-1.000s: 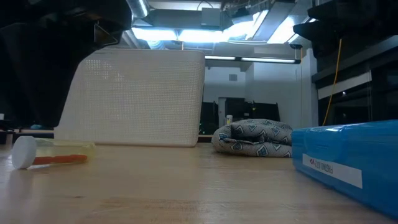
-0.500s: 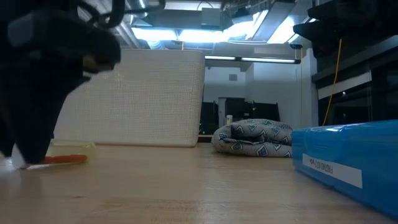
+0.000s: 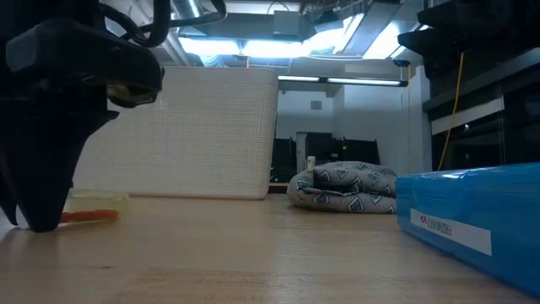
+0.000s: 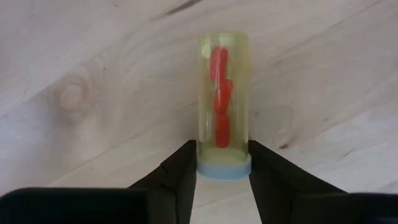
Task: Pick & place medical supplies in basket/bin
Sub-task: Put the yellow pill bottle into the orange bin
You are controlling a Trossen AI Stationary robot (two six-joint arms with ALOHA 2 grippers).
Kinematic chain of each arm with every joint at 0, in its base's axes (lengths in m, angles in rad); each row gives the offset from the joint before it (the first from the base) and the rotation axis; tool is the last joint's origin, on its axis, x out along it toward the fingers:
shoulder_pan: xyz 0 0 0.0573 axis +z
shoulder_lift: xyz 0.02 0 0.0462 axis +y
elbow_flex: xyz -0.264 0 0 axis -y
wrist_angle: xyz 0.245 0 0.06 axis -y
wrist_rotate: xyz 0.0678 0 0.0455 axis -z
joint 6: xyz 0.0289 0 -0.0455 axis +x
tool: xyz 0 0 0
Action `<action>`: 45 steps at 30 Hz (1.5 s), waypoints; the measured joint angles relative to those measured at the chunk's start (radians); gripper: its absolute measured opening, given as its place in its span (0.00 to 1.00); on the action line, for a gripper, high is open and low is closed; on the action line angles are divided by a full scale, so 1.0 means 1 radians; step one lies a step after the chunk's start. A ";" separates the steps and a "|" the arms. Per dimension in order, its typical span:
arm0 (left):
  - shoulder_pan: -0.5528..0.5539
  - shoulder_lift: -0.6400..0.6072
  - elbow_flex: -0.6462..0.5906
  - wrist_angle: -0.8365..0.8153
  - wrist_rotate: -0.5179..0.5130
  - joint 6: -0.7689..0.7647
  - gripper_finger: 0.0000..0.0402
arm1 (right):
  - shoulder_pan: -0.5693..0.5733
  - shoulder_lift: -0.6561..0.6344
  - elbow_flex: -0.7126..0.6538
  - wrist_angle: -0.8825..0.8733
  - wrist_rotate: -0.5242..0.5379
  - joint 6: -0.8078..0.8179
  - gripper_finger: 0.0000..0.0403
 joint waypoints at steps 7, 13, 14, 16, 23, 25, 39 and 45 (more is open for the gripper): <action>-0.002 -0.002 0.006 -0.009 0.032 0.024 0.24 | 0.000 0.000 0.000 -0.003 0.000 0.000 0.53; -0.014 0.000 0.056 -0.023 0.062 0.061 0.25 | 0.000 0.000 0.000 -0.003 0.000 0.000 0.53; -0.018 0.000 0.071 -0.038 0.065 0.063 0.25 | 0.000 0.000 0.000 -0.003 0.000 0.000 0.53; -0.028 0.000 0.109 -0.083 0.065 0.063 0.25 | 0.000 0.000 0.000 -0.004 0.000 0.000 0.53; -0.097 0.000 0.288 -0.308 0.044 0.016 0.25 | 0.000 0.000 0.000 -0.004 0.000 0.000 0.53; -0.126 0.000 0.335 -0.360 0.043 -0.009 0.25 | 0.000 0.000 0.000 -0.004 0.000 0.001 0.53; -0.417 -0.001 0.398 -0.494 0.189 -0.493 0.25 | 0.000 0.000 0.000 -0.004 0.000 0.009 0.53; -0.505 -0.001 0.397 -0.512 0.190 -0.577 0.25 | 0.000 0.000 0.000 -0.004 0.000 0.009 0.53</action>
